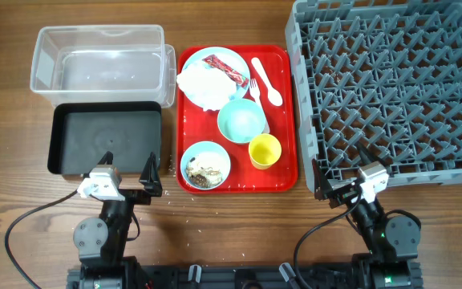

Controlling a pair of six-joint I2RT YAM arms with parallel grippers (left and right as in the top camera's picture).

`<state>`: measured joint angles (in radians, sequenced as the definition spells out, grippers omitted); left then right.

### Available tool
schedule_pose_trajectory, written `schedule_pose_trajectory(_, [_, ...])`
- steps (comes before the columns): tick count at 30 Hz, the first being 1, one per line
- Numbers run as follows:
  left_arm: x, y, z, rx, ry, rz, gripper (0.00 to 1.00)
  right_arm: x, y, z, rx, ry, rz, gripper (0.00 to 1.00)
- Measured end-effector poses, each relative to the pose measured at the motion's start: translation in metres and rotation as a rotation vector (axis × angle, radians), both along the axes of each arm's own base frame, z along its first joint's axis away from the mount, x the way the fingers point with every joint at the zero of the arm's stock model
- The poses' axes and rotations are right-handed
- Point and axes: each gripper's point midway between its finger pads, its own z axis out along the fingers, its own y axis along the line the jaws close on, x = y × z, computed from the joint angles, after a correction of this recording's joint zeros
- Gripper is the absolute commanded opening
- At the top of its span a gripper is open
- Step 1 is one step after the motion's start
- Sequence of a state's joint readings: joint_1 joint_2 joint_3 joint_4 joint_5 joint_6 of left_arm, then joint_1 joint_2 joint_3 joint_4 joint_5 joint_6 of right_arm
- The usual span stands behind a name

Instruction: Sort waste into correct bins and load items into the dishwasher rack

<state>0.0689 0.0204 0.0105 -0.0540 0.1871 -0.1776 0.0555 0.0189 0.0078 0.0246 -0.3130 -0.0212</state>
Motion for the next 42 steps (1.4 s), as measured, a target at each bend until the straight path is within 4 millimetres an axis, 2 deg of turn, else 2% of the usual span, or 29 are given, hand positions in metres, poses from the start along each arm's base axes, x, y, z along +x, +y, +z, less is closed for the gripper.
schedule_pose_trajectory(37, [0.0,0.0,0.0001,0.0,0.0,0.0,1.0,0.0,0.0,0.0,0.0,0.0,0.0,1.0])
schedule_pose_trajectory(42, [-0.0002,-0.0038,0.005,0.001,-0.021,-0.022,1.0,0.0003,0.0,-0.0011,0.022,0.014,0.0,1.0])
